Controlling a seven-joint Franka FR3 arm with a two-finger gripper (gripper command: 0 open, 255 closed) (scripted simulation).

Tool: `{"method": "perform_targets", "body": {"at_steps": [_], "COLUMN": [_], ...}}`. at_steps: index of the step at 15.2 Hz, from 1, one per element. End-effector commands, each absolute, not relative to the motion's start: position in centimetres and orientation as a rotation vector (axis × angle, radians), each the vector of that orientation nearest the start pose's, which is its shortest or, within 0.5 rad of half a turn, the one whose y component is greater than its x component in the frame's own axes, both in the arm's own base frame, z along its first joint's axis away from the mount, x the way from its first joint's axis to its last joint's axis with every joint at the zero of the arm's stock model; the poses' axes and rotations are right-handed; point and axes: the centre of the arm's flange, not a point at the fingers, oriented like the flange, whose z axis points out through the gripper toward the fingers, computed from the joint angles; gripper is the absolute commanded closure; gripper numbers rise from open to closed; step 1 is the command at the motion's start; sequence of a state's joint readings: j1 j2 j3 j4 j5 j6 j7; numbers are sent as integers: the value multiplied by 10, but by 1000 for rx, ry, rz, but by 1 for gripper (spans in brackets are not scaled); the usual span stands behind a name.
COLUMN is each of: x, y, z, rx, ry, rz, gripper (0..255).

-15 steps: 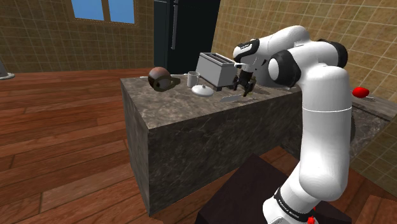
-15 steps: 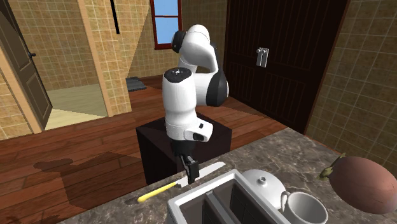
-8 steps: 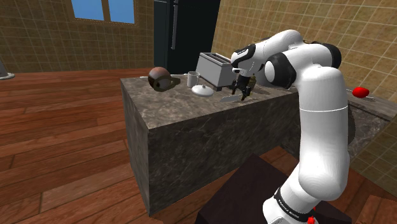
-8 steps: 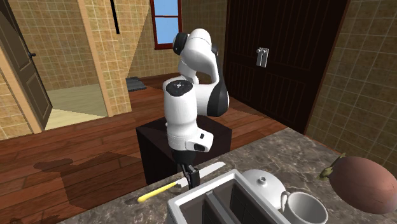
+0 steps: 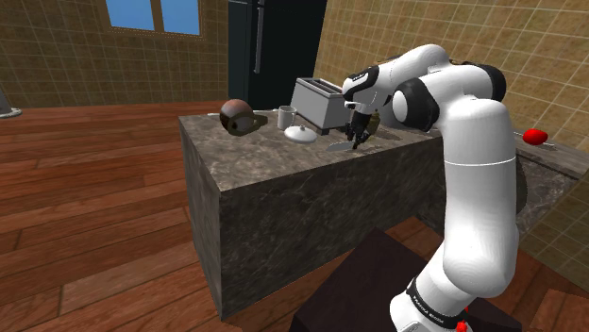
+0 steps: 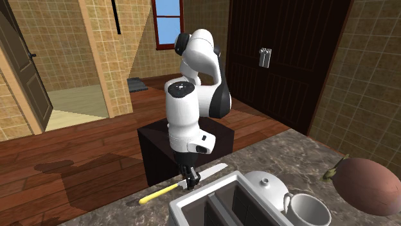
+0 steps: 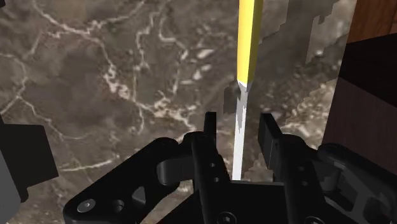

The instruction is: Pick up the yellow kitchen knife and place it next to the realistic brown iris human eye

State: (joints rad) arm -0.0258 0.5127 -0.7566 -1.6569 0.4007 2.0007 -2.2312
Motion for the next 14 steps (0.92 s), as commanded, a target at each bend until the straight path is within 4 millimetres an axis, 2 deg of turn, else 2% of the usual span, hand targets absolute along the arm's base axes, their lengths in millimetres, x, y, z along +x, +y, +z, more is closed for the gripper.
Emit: {"method": "perform_targets", "body": {"at_steps": [1, 8, 14], "x": [525, 525, 525], "y": [-403, -403, -403], "z": [374, 374, 406], "rx": [-2453, -2453, -2453], "ry": [-1939, -1939, -1939], "rz": [-26, -26, -26], "gripper": [255, 255, 255]}}
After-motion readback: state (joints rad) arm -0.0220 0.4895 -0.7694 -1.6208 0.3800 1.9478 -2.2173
